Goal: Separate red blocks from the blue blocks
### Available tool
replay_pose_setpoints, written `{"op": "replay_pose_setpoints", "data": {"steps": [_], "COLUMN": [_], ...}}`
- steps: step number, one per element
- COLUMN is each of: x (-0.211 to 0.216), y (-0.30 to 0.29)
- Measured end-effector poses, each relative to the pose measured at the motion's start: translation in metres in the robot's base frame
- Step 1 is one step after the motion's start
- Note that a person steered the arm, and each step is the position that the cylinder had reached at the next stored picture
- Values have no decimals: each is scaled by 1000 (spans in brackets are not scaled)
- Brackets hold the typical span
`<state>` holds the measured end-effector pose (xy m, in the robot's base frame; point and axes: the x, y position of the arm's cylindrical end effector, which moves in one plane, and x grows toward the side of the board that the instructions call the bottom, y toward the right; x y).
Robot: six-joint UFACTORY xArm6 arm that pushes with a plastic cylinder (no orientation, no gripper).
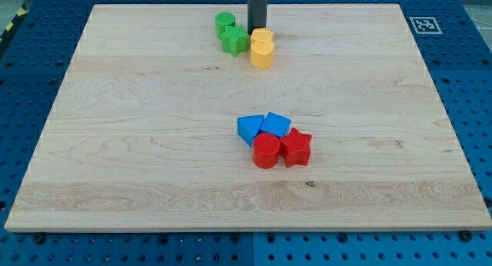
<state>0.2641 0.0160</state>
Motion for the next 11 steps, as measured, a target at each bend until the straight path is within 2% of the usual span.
{"op": "replay_pose_setpoints", "data": {"steps": [1,2,3,4,5,6,7,8,9,10,11], "x": [-26,-9,66,174,215,186,183,192,222,270,273], "y": [32,109,177,187,155,99,18,-67,-99,-82,-16]}}
